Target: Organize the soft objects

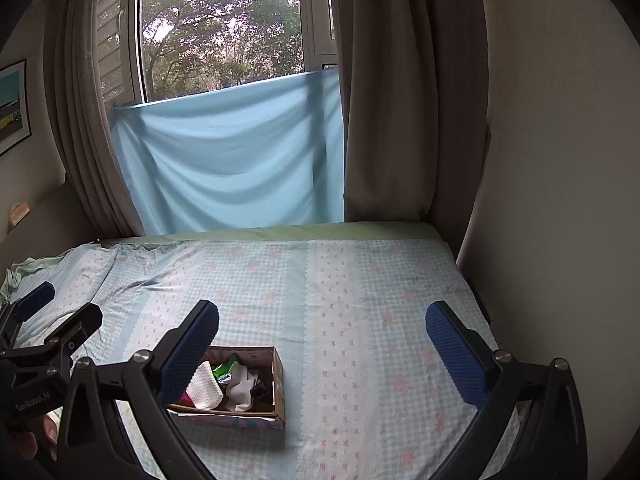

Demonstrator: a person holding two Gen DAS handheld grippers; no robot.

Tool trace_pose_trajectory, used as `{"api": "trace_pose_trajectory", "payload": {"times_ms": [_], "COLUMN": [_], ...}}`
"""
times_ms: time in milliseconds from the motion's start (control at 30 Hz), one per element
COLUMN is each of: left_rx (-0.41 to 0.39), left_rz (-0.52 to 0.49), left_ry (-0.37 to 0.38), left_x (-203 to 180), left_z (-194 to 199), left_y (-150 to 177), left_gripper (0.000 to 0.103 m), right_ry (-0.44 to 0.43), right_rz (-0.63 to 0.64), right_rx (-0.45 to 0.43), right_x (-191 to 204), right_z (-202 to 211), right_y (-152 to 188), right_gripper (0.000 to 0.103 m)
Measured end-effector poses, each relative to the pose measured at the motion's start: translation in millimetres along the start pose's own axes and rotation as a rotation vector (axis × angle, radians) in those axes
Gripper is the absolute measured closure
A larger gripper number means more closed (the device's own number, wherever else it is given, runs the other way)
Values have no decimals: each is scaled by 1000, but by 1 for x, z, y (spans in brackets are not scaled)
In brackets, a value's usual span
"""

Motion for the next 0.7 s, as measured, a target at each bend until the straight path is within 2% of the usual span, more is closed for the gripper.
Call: {"api": "trace_pose_trajectory", "payload": {"times_ms": [700], "left_rx": [18], "left_rz": [19], "left_ry": [-6], "left_x": [4], "left_z": [-5], "left_y": [5], "left_gripper": [0], "right_ry": [3], "right_rz": [7], "right_rx": [4], "right_x": [2], "right_z": [-3], "right_y": [-1], "right_gripper": [0]}}
Point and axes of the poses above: each gripper's, at about its wrist camera, not at the fingertips, and z roughly against the way its jaws point, x to its left, y to its underside, the point moved 7 cm from there along -z, roughly the way its jaws point, and after that the axes turned 5 degrees about y, right-handed, at the moved point
